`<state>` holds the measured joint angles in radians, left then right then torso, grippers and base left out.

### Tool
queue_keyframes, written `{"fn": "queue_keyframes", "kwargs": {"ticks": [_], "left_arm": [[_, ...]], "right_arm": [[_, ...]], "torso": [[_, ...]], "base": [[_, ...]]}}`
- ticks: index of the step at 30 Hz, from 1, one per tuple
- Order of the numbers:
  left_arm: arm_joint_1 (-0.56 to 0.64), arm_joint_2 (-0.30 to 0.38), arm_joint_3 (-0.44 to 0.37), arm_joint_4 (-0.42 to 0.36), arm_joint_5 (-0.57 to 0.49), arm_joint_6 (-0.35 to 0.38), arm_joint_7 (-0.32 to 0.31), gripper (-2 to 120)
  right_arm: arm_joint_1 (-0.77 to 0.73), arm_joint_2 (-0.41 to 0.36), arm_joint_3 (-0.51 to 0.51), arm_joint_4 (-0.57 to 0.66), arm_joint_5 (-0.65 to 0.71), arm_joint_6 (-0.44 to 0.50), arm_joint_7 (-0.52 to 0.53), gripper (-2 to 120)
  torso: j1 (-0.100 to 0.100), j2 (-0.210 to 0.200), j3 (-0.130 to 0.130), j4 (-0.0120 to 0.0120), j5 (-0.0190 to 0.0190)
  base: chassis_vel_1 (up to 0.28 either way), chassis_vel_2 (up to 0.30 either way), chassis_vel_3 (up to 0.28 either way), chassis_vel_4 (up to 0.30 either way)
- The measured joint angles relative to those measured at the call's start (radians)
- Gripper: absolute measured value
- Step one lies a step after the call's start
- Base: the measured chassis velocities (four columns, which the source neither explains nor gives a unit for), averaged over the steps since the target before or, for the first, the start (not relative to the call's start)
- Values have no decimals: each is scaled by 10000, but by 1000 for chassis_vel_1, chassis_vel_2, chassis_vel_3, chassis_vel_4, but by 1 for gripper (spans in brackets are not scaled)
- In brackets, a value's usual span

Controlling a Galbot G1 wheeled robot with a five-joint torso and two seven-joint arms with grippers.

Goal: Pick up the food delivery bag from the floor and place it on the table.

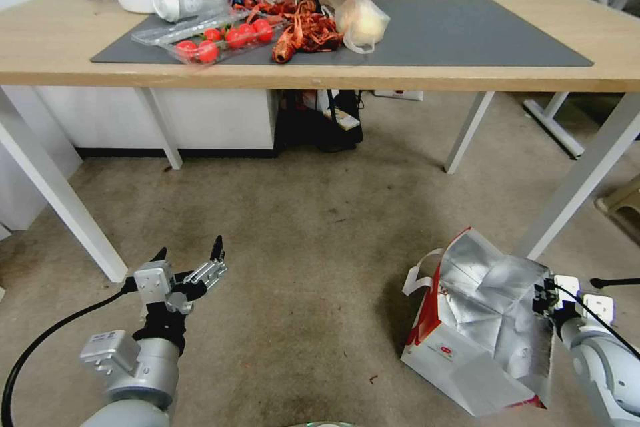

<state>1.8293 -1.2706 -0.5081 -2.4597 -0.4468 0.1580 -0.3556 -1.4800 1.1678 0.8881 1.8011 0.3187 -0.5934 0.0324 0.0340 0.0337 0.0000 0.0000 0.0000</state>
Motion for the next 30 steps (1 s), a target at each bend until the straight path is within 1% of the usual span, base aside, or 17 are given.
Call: {"fn": "queue_keyframes", "kwargs": {"ticks": [7,10,11,16,18,19,20,21,22,23,25,26,27,28,30], "left_arm": [[116,-23,-18,-68,73,-57,0,100],[162,-32,-24,-71,84,-79,0,100],[187,-41,-23,-83,97,-90,1,100],[213,-71,-19,-133,131,-96,3,100],[221,-82,-16,-150,149,-114,4,100],[247,-86,-15,-157,165,-135,4,100],[247,-86,-15,-157,165,-135,4,100],[259,-87,-14,-163,172,-140,4,100],[275,-91,-15,-187,181,-145,4,100],[275,-91,-15,-187,181,-145,4,100],[284,-98,-24,-207,191,-150,4,100],[289,-100,-29,-212,191,-163,4,100],[289,-100,-29,-212,191,-163,4,100],[291,-100,-37,-213,191,-180,4,100],[301,-109,-50,-213,191,-203,2,100]], "right_arm": [[-80,47,26,73,2,16,-3,0],[-138,57,-5,103,-22,242,-43,0],[-186,37,-17,144,-10,463,-181,0],[-328,-46,-21,520,314,781,-587,0],[-421,-96,-52,854,536,976,-883,0],[-516,-166,-93,1153,585,1294,-1387,0],[-516,-166,-93,1153,585,1294,-1387,0],[-560,-216,-117,1281,580,1519,-1694,0],[-623,-305,-138,1408,508,1923,-2213,0],[-623,-305,-138,1408,508,1923,-2213,0],[-724,-517,-142,1502,275,2910,-3203,0],[-781,-655,-144,1502,381,3592,-3755,0],[-781,-655,-144,1502,381,3592,-3755,0],[-795,-800,-145,1444,587,4410,-4583,0],[-743,-1014,-112,1366,844,5577,-5794,0]], "torso": [[0,0,0,0,0],[0,0,0,0,0],[0,0,0,-1,1],[0,0,0,0,0],[0,0,0,0,-1],[0,0,0,0,-1],[0,0,0,0,-1],[0,0,0,0,-1],[0,0,0,1,-1],[0,0,0,1,-1],[0,0,0,0,-1],[0,0,0,0,-1],[0,0,0,0,-1],[0,0,0,-1,0],[0,0,0,0,0]], "base": [[0,0,0,0],[0,0,0,0],[0,0,0,0],[0,0,0,0],[0,0,0,0],[0,0,0,0],[0,0,0,0],[0,0,0,0],[0,0,0,0],[0,0,0,0],[0,0,0,0],[0,0,0,0],[0,0,0,0],[0,0,0,0],[0,0,0,0]]}}
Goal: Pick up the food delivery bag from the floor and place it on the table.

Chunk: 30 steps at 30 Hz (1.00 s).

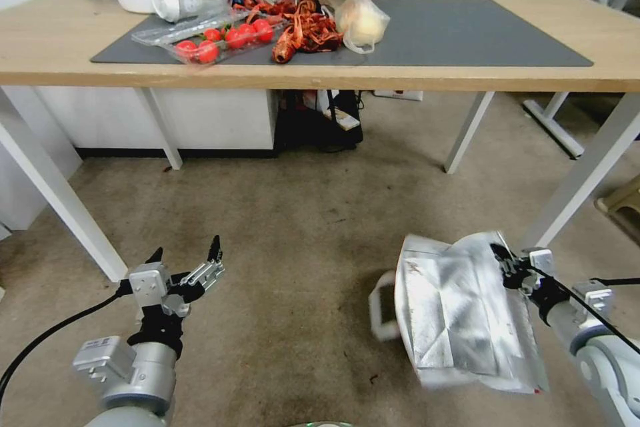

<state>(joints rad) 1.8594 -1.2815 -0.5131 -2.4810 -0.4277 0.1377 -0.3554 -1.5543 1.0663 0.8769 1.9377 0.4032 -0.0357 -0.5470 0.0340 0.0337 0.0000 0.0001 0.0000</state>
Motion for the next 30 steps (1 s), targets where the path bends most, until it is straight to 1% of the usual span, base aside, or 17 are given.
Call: {"fn": "queue_keyframes", "kwargs": {"ticks": [1,2,3,8,9,11,13,15,16,19,20,22,23,24,26,28,30], "left_arm": [[0,0,0,0,0,0,0,100],[2,-13,0,0,0,-3,0,100],[2,-22,1,-1,0,-6,-1,100],[0,-45,8,-1,0,-18,-8,100],[-6,-63,9,-2,4,-20,-15,100],[-2,-74,7,-2,6,-20,-25,100],[0,-76,1,-2,5,-20,-28,100],[4,-82,-32,-2,-5,-20,-34,100],[4,-82,-32,-2,-5,-20,-34,100],[3,-106,-44,-46,-133,-14,-80,100],[3,-106,-44,-46,-133,-14,-80,100],[-3,-120,-49,-62,-167,-13,-102,100],[-6,-134,-63,-69,-180,-13,-114,100],[-6,-134,-63,-69,-180,-13,-114,100],[39,-168,-108,-176,-277,115,-75,100],[42,-211,-119,-181,-233,48,60,100],[43,-220,-119,-181,-232,49,83,100]], "right_arm": [[0,0,0,0,0,0,0,0],[56,-89,31,-4,198,431,-590,0],[84,-130,41,2,332,622,-881,0],[131,-193,57,21,670,933,-1441,0],[191,-249,78,37,1002,1144,-1990,0],[250,-345,111,53,1578,1219,-2844,0],[258,-380,119,75,1771,1208,-3053,0],[264,-511,157,173,2503,931,-3905,0],[264,-511,157,173,2503,931,-3905,0],[283,-680,198,235,3337,332,-4945,0],[283,-680,198,235,3337,332,-4945,0],[296,-757,222,233,3642,44,-5392,0],[332,-832,237,207,4053,-190,-5822,0],[332,-832,237,207,4053,-190,-5822,0],[424,-948,299,170,5062,-941,-6751,0],[439,-1011,371,170,5374,-1378,-7430,0],[439,-1027,382,169,5389,-1445,-7521,0]], "torso": [[0,0,0,0,0],[0,0,0,0,0],[0,0,0,1,0],[0,0,0,0,0],[0,0,0,0,0],[0,0,0,-1,1],[0,0,0,0,1],[0,0,0,0,0],[0,0,0,0,0],[0,0,0,0,0],[0,0,0,0,0],[0,0,0,0,1],[0,0,0,-1,0],[0,0,0,-1,0],[0,0,0,0,1],[0,0,0,0,1],[0,0,0,0,0]], "base": [[0,0,0,0],[0,0,0,0],[0,0,0,0],[0,0,0,0],[0,0,0,0],[0,0,0,0],[0,0,0,0],[0,0,0,0],[0,0,0,0],[0,0,0,0],[0,0,0,0],[0,0,0,0],[0,0,0,0],[0,0,0,0],[0,0,0,0],[0,0,0,0],[0,0,0,0]]}}
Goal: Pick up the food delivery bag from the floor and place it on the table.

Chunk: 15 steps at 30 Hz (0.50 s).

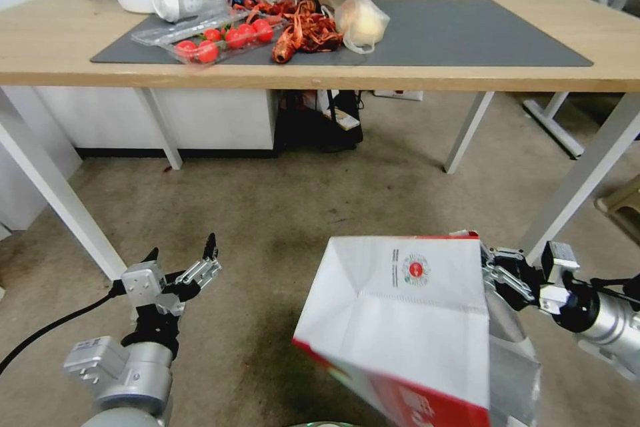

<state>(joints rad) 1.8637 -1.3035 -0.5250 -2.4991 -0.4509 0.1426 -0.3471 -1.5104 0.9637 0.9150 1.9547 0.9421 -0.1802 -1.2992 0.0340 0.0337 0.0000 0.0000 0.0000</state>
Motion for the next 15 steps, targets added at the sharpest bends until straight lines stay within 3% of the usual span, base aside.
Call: {"fn": "queue_keyframes", "kwargs": {"ticks": [15], "left_arm": [[-15,20,-57,-18,-200,61,-45,100]], "right_arm": [[-71,-15,34,188,739,-632,-185,0]], "torso": [[0,0,0,0,0]], "base": [[0,0,0,0]]}}
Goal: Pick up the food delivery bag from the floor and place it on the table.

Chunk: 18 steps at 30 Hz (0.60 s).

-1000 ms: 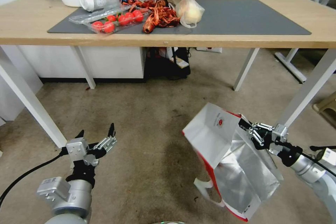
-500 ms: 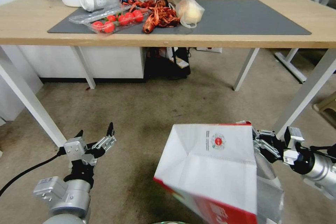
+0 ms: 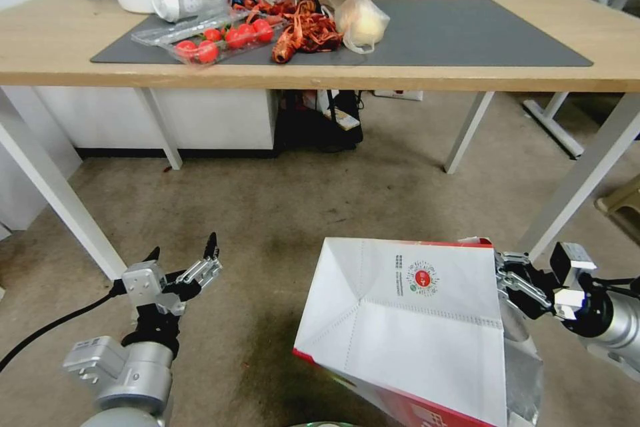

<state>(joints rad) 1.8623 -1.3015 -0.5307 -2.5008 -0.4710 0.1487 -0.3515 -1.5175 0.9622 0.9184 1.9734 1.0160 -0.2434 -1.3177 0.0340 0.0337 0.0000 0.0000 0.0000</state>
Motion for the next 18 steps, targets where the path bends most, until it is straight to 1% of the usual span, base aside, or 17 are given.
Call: {"fn": "queue_keyframes", "kwargs": {"ticks": [3,8,12,18], "left_arm": [[-1,34,-8,0,-37,-13,-37,100],[-15,59,-22,0,25,-410,4,100],[14,66,-17,0,41,-437,35,100],[64,72,-21,0,68,-430,41,100]], "right_arm": [[-18,28,17,37,14,-26,-37,0],[-78,95,46,61,14,-27,-47,0],[-128,149,57,76,2,-26,-46,0],[-156,176,67,79,-13,-9,-42,0]], "torso": [[0,0,0,0,0],[3,26,10,0,0],[15,147,107,0,0],[20,230,181,0,0]], "base": [[0,0,0,0],[0,0,0,0],[0,0,0,0],[0,0,0,0]]}}
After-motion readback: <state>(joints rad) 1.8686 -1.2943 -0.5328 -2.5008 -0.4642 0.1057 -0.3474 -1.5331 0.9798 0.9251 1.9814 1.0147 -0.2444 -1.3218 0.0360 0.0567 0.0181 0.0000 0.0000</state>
